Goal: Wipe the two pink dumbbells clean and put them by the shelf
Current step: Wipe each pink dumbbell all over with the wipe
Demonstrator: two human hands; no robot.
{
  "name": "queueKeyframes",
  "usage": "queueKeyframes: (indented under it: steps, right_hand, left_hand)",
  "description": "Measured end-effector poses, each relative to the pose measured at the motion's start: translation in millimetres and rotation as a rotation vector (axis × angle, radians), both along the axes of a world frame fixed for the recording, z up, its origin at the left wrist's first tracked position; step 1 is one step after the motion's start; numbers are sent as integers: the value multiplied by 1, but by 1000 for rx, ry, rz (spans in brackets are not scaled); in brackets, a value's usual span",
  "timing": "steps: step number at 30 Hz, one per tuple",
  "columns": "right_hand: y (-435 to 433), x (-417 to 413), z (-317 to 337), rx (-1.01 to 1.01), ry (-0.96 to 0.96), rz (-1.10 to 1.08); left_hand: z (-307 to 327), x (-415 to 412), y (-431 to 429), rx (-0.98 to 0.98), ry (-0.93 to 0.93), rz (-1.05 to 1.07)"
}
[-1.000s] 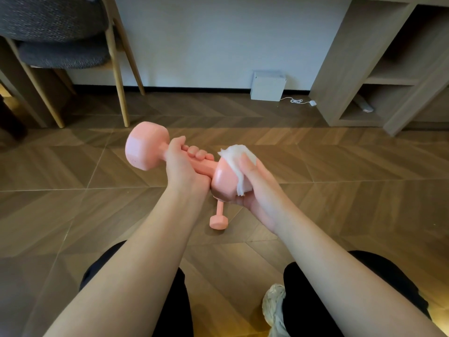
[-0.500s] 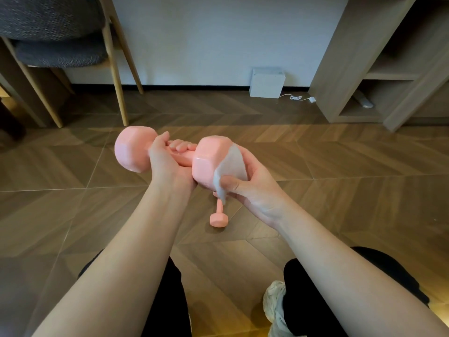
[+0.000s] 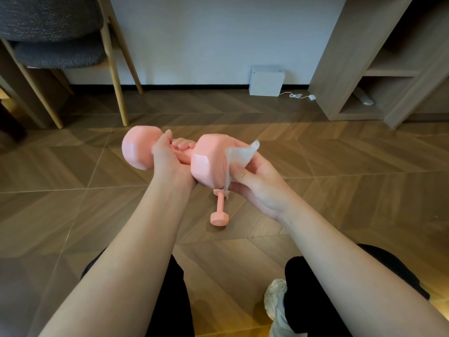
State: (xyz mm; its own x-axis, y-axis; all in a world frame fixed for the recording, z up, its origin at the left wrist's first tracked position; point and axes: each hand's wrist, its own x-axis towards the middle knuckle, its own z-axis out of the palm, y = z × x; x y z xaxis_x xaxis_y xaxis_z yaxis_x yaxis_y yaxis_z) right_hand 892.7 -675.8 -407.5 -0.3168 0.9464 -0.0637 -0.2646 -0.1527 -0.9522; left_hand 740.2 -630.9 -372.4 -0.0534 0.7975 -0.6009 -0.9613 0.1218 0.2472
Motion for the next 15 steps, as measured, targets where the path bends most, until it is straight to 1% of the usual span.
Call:
queueKeyframes:
  steps: [3,5,8,9,11,13,15]
  right_hand:
    - [-1,0,1,121,-165,-6]
    - [-2,-3,3,154,-206,-39]
    - [-3,-11,6,193,-227,-132]
    - [-4,-13,8,197,-238,-175]
    - [-2,-14,9,193,-279,-210]
    - [-2,-10,9,180,-326,-179]
    - [-3,-1,8,159,-338,-112]
  left_hand:
    - [-5,-1,2,-64,62,-54]
    - [-10,-1,2,-102,102,-117]
    - [-13,5,1,-79,285,-319]
    - [-13,8,0,-98,287,-338]
    - [-11,11,2,-166,220,-298]
    - [-7,12,3,-189,213,-262]
    - [-7,10,3,-163,226,-256]
